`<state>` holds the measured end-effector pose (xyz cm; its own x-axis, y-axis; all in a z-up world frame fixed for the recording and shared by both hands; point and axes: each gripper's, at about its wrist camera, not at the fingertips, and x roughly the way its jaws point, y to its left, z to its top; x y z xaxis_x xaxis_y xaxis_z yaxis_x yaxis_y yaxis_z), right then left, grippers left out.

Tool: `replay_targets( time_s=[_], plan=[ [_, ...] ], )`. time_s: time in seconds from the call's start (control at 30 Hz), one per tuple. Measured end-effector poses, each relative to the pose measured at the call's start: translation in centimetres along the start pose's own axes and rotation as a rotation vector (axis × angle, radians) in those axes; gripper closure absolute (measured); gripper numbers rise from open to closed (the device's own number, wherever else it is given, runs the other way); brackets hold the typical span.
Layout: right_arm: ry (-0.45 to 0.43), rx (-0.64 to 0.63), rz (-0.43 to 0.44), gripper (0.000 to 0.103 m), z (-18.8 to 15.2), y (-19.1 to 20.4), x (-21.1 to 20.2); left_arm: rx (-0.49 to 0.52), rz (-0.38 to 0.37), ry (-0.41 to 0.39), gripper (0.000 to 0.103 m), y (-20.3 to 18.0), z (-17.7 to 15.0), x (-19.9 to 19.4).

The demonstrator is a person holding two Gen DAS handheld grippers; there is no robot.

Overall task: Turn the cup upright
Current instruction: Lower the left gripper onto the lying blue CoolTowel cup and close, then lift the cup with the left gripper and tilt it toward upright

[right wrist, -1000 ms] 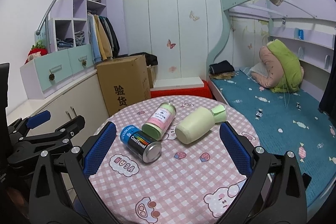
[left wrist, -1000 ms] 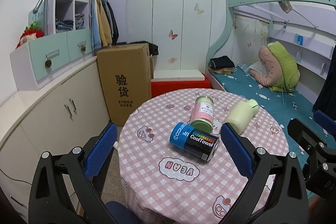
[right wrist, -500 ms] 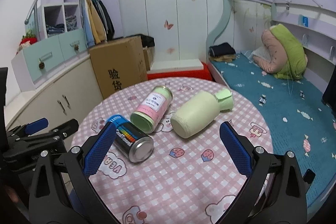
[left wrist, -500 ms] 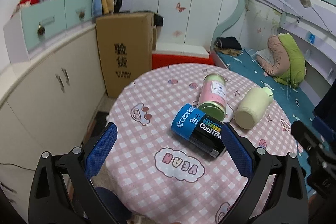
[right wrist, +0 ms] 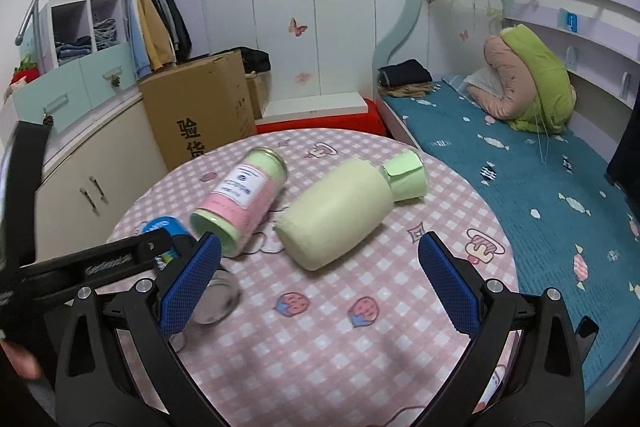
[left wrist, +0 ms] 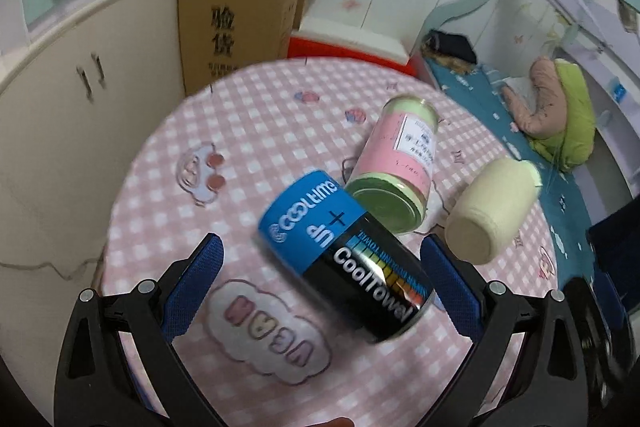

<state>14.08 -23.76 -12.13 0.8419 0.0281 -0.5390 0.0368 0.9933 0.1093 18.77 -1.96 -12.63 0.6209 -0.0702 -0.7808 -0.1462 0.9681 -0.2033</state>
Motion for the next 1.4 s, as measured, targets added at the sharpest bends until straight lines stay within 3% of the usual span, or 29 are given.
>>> replay_targets(
  time_s=[0.13, 0.47, 0.63, 0.73, 0.97, 1.13, 1.4],
  plan=[
    [0.023, 0.007, 0.016, 0.005, -0.1, -0.7, 1.5, -0.028, 0.043, 0.055, 0.008, -0.2, 0.4, 2.6],
    [0.060, 0.035, 0.047, 0.005, -0.8, -2.2, 3.8, -0.023, 0.028, 0.074, 0.009, -0.9, 0.8, 3.9],
    [0.071, 0.036, 0.054, 0.005, -1.0, -2.4, 3.9, 0.023, 0.009, 0.096, 0.016, -1.0, 0.9, 3.2],
    [0.071, 0.033, 0.062, 0.005, -1.1, -2.3, 3.8, 0.049, -0.009, 0.112, 0.027, -0.8, 0.7, 2.2],
    [0.086, 0.035, 0.091, 0.005, -1.2, -2.1, 4.1, 0.141, -0.009, 0.122, 0.026, -1.7, 0.4, 2.8],
    [0.084, 0.048, 0.089, 0.005, -1.3, -2.5, 3.7, 0.133, -0.014, 0.114, 0.032, -1.4, 0.0, 2.3],
    [0.089, 0.069, 0.091, 0.005, -1.9, -3.1, 2.1, 0.209, -0.044, 0.114, 0.041, -1.7, -2.3, -0.2]
  ],
)
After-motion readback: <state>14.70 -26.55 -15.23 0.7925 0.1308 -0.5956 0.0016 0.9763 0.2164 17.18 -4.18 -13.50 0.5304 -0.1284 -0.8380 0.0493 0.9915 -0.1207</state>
